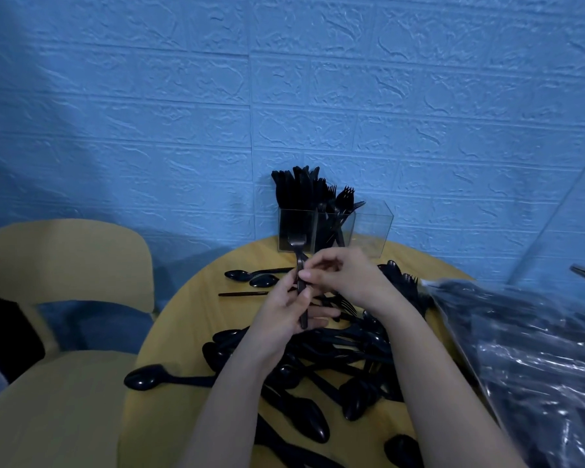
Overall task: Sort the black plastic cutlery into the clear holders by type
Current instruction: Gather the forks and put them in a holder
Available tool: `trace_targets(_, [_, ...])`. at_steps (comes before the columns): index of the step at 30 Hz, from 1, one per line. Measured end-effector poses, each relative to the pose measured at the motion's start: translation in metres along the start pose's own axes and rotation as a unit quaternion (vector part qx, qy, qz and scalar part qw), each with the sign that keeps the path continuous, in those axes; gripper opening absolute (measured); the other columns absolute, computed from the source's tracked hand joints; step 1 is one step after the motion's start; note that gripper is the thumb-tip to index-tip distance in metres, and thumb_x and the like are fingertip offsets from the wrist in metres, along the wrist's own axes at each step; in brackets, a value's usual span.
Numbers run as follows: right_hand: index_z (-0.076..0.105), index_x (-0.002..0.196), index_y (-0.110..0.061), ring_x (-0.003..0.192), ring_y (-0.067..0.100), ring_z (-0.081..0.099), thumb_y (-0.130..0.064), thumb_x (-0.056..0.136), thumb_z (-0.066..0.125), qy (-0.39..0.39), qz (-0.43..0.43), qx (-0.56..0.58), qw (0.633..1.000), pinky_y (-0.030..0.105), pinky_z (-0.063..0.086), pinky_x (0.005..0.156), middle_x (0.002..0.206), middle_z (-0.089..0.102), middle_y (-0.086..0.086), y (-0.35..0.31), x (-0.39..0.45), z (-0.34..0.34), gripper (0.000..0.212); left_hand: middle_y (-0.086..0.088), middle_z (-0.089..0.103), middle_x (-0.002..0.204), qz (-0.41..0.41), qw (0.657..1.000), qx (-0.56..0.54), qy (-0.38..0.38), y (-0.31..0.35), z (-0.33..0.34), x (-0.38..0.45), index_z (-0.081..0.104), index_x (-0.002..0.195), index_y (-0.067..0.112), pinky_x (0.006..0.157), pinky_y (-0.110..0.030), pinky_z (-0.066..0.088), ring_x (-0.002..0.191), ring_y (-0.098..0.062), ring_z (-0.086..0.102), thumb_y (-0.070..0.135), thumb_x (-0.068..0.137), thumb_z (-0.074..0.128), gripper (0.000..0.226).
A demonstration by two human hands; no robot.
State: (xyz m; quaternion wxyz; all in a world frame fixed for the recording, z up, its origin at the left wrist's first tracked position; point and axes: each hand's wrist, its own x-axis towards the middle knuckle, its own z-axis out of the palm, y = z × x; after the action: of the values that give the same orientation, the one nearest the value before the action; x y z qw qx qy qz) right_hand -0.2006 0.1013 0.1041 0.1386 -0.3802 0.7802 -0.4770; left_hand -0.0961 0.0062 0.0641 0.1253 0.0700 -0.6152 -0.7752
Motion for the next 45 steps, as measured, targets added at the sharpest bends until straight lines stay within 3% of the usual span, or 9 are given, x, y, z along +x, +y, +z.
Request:
trace_targets(4, [0.068, 0.084, -0.022, 0.077, 0.004, 0.057, -0.03, 0.083, 0.071, 0.089, 0.07, -0.161, 0.98, 0.016, 0.04, 0.062, 0.083, 0.064, -0.008, 0.024, 0.003, -0.014, 0.009, -0.005, 0.069, 0.109, -0.013, 0.998, -0.053, 0.031, 0.003, -0.007, 0.003, 0.047, 0.126, 0.016, 0.067, -0.028, 0.058, 0.079, -0.02, 0.071, 0.009, 0.1, 0.038, 0.028])
trace_targets(9, [0.067, 0.097, -0.019, 0.09, 0.016, 0.06, -0.037, 0.083, 0.071, -0.045, 0.198, -0.281, 0.938, 0.03, 0.051, 0.079, 0.095, 0.063, -0.001, 0.043, -0.001, -0.016, 0.023, -0.009, 0.071, 0.101, -0.025, 0.986, -0.13, 0.1, 0.003, -0.015, 0.008, 0.053, 0.112, 0.01, 0.068, -0.032, 0.058, 0.08, -0.022, 0.071, 0.0, 0.101, 0.03, 0.027])
trace_targets(18, [0.062, 0.089, -0.021, 0.086, 0.021, 0.062, -0.02, 0.092, 0.059, 0.151, 0.094, -0.204, 0.963, 0.029, 0.045, 0.07, 0.085, 0.065, 0.001, 0.033, -0.001, -0.033, 0.005, -0.013, 0.071, 0.086, -0.004, 0.964, -0.157, 0.215, 0.005, -0.024, 0.014, 0.055, 0.093, 0.009, 0.06, -0.028, 0.057, 0.066, -0.02, 0.07, 0.009, 0.103, 0.032, 0.025])
trace_targets(22, [0.064, 0.094, -0.025, 0.082, 0.014, 0.062, -0.02, 0.094, 0.056, 0.141, 0.019, -0.135, 0.981, 0.027, 0.047, 0.073, 0.083, 0.066, -0.004, 0.013, -0.009, -0.045, 0.009, -0.011, 0.07, 0.091, 0.026, 0.957, -0.101, 0.271, 0.001, -0.03, 0.015, 0.058, 0.092, 0.011, 0.07, -0.026, 0.057, 0.076, -0.016, 0.07, 0.008, 0.101, 0.036, 0.024])
trace_targets(26, [0.062, 0.093, -0.031, 0.079, -0.003, 0.056, -0.018, 0.094, 0.058, 0.081, -0.037, -0.138, 0.986, 0.01, 0.04, 0.067, 0.084, 0.062, -0.018, 0.001, -0.01, -0.037, 0.013, -0.006, 0.073, 0.092, 0.002, 0.977, -0.039, 0.21, 0.001, -0.023, 0.011, 0.062, 0.096, 0.013, 0.072, -0.025, 0.052, 0.087, -0.019, 0.07, 0.008, 0.098, 0.043, 0.019])
trace_targets(30, [0.063, 0.093, -0.031, 0.077, -0.012, 0.053, -0.018, 0.09, 0.063, 0.054, -0.088, -0.149, 0.983, 0.005, 0.039, 0.068, 0.085, 0.061, -0.021, -0.005, -0.005, -0.019, 0.013, -0.004, 0.072, 0.082, -0.045, 0.996, 0.018, 0.08, 0.005, -0.009, 0.004, 0.06, 0.105, 0.012, 0.059, -0.027, 0.055, 0.06, -0.017, 0.067, 0.013, 0.103, 0.034, 0.026])
trace_targets(33, [0.063, 0.103, -0.023, 0.076, -0.005, 0.053, -0.02, 0.09, 0.063, 0.07, -0.118, -0.172, 0.976, 0.008, 0.039, 0.066, 0.092, 0.064, -0.01, -0.006, -0.001, -0.009, 0.014, -0.002, 0.062, 0.069, -0.044, 0.997, 0.059, 0.022, 0.005, -0.01, 0.003, 0.059, 0.108, 0.013, 0.041, -0.023, 0.04, 0.041, -0.011, 0.044, 0.025, 0.104, 0.031, 0.031])
trace_targets(39, [0.052, 0.11, -0.026, 0.079, 0.007, 0.055, -0.034, 0.086, 0.066, 0.129, -0.082, -0.171, 0.973, 0.022, 0.045, 0.066, 0.088, 0.058, -0.01, -0.003, 0.001, -0.004, 0.029, 0.008, 0.038, 0.062, 0.0, 0.991, 0.127, 0.039, 0.003, -0.015, 0.002, 0.057, 0.103, 0.019, 0.039, -0.015, 0.019, 0.044, -0.002, 0.025, 0.034, 0.1, 0.039, 0.024])
trace_targets(45, [0.067, 0.096, -0.023, 0.086, 0.01, 0.055, -0.034, 0.087, 0.066, -0.101, 0.069, -0.326, 0.937, 0.023, 0.043, 0.072, 0.089, 0.055, -0.01, 0.023, 0.001, -0.001, 0.013, 0.007, 0.036, 0.053, -0.018, 0.989, -0.002, 0.148, 0.003, -0.025, 0.007, 0.054, 0.089, 0.012, 0.032, -0.013, 0.02, 0.036, -0.001, 0.024, 0.027, 0.102, 0.036, 0.026])
